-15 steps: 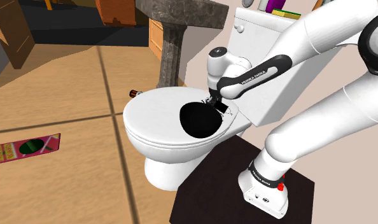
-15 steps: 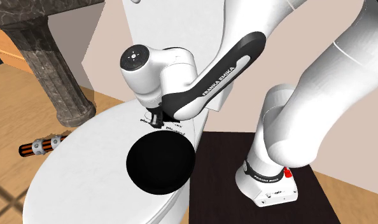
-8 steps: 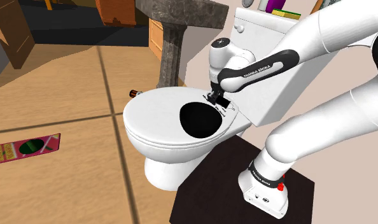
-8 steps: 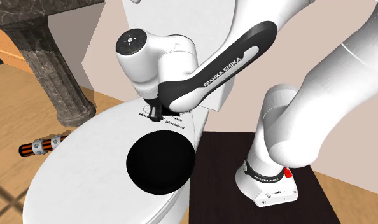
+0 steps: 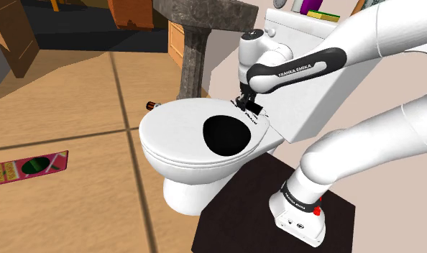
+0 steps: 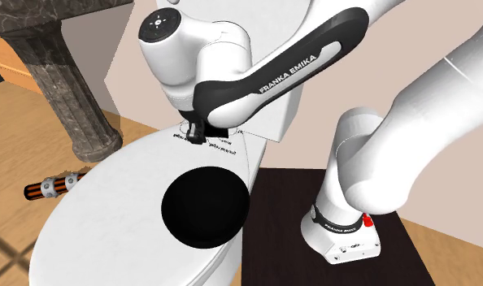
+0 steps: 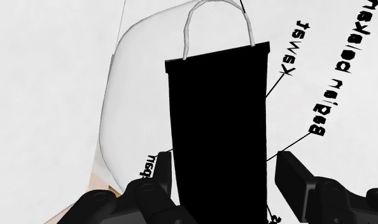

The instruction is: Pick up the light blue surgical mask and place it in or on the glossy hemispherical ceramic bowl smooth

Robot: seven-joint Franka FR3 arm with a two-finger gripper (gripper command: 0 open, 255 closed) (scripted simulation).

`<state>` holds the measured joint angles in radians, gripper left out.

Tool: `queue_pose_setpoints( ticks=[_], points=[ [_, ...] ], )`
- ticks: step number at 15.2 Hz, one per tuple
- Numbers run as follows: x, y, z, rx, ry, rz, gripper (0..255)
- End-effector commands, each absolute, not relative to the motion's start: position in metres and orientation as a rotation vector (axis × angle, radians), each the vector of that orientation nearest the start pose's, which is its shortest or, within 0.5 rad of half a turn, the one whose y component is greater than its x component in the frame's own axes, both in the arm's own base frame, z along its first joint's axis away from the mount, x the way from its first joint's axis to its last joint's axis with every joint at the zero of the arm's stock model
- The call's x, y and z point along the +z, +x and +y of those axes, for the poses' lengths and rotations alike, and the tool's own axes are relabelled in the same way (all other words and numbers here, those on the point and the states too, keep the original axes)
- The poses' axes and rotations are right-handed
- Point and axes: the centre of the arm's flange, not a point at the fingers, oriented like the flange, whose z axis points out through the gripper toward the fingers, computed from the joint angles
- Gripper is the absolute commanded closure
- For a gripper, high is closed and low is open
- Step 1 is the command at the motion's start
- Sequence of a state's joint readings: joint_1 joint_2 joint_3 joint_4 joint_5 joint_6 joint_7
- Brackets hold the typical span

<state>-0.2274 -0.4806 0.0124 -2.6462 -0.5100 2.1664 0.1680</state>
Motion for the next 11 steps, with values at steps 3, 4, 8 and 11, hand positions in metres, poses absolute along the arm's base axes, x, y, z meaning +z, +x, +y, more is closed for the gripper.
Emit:
queue_pose_setpoints(
  ticks=[3, 4, 8, 11],
  points=[
    [0.424, 0.367, -0.100, 0.019, -3.564, 0.167, 255],
    [0.429, 0.367, -0.100, 0.019, -3.564, 0.167, 255],
    [0.450, 0.367, -0.100, 0.019, -3.564, 0.167, 255],
    [0.466, 0.367, -0.100, 0.019, -3.564, 0.167, 255]
  ],
)
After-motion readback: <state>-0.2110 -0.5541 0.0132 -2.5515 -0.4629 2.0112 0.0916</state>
